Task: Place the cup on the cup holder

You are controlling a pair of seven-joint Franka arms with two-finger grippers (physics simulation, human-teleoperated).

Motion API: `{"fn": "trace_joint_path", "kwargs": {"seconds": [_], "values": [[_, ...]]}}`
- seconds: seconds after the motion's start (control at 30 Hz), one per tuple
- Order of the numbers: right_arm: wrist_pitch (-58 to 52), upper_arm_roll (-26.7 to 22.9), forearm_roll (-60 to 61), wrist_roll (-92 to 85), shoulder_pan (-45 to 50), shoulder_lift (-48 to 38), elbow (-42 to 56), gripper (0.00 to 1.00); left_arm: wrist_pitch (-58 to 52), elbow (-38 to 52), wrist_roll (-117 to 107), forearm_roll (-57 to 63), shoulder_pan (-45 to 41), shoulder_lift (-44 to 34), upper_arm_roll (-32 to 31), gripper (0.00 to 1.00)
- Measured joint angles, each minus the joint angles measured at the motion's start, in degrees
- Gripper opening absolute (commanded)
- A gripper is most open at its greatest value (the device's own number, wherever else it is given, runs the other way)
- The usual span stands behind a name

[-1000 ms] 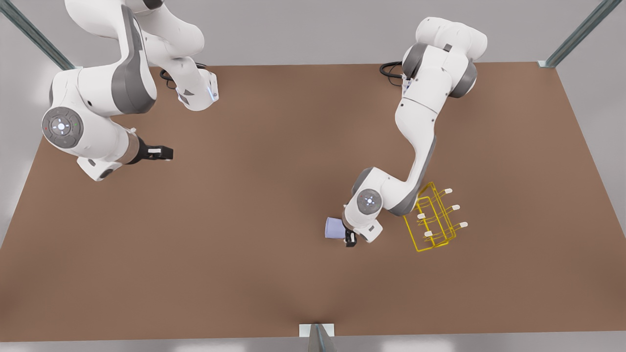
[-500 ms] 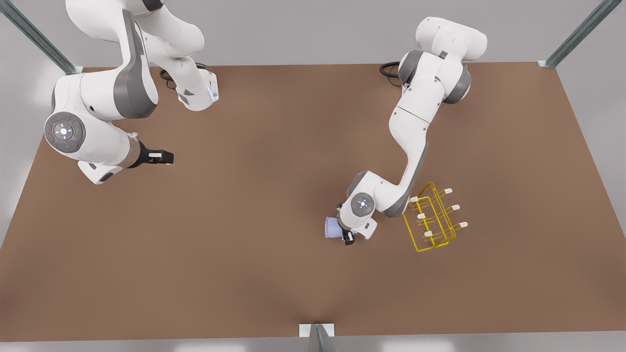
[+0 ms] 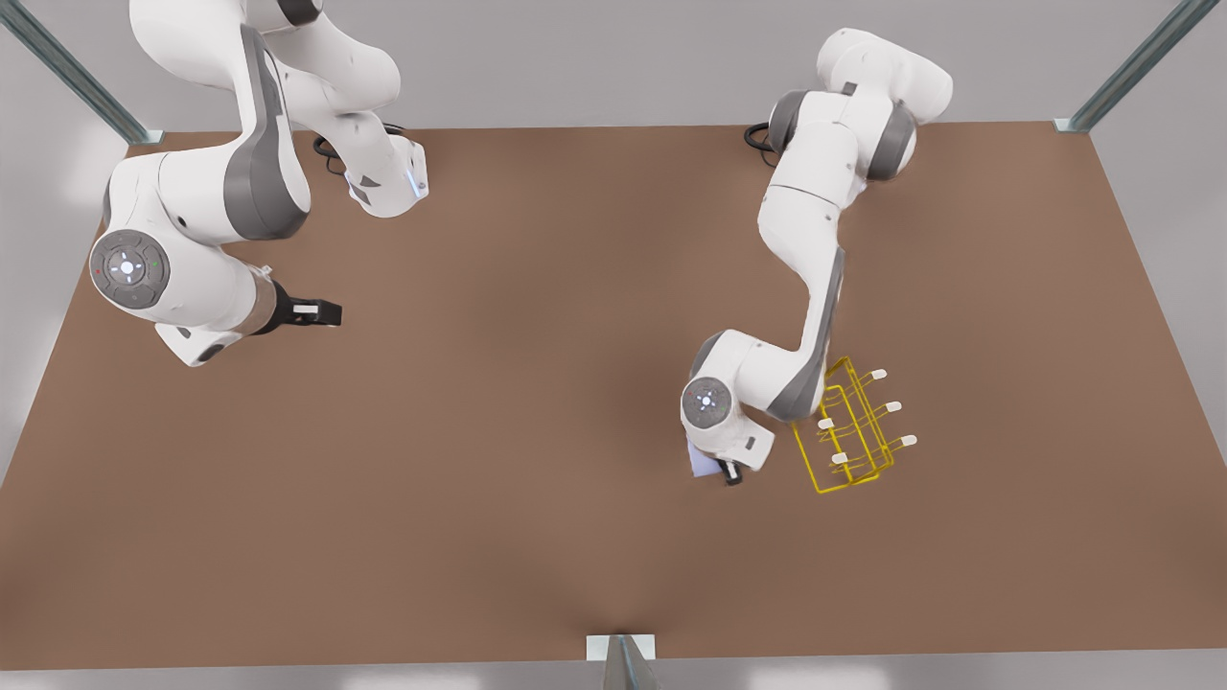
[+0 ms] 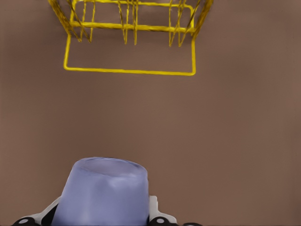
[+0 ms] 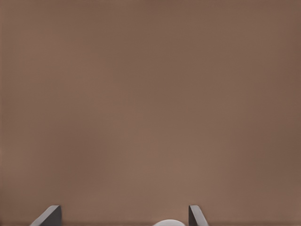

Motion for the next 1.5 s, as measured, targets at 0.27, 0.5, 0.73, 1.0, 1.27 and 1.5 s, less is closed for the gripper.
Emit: {"fn": "trace_joint_path", "kwargs": {"seconds": [0.27,0.5,0.73,1.0,1.27,1.5], "values": [[0.07,0.0,0.21,0.01,-0.26,0.28,-0.05,1.0,-26.16,-2.67,5.39,-0.33,-26.94,4.59,33.65,0.75],[0.09,-0.05,0.3,-0.01,-0.26,0.64,-0.04,1.0,-34.1,-8.24,12.24,9.54,-30.8,10.91,38.25,0.78],[0.1,-0.07,0.32,-0.03,-0.34,0.77,-0.04,1.0,-35.93,-12.6,17.03,15.02,-32.0,11.21,36.2,0.78],[0.16,-0.09,0.3,-0.06,-0.39,1.11,-0.02,1.0,-31.5,-13.17,17.47,17.3,-30.64,11.25,35.98,0.78],[0.18,-0.09,0.32,-0.16,-0.42,1.31,-0.03,1.0,-28.1,-13.1,14.61,17.46,-29.37,13.32,35.89,0.79],[0.34,-0.09,0.21,-0.25,-0.41,1.87,-0.03,1.0,-27.18,-12.98,12.36,17.31,-29.36,13.48,35.01,1.0]]}}
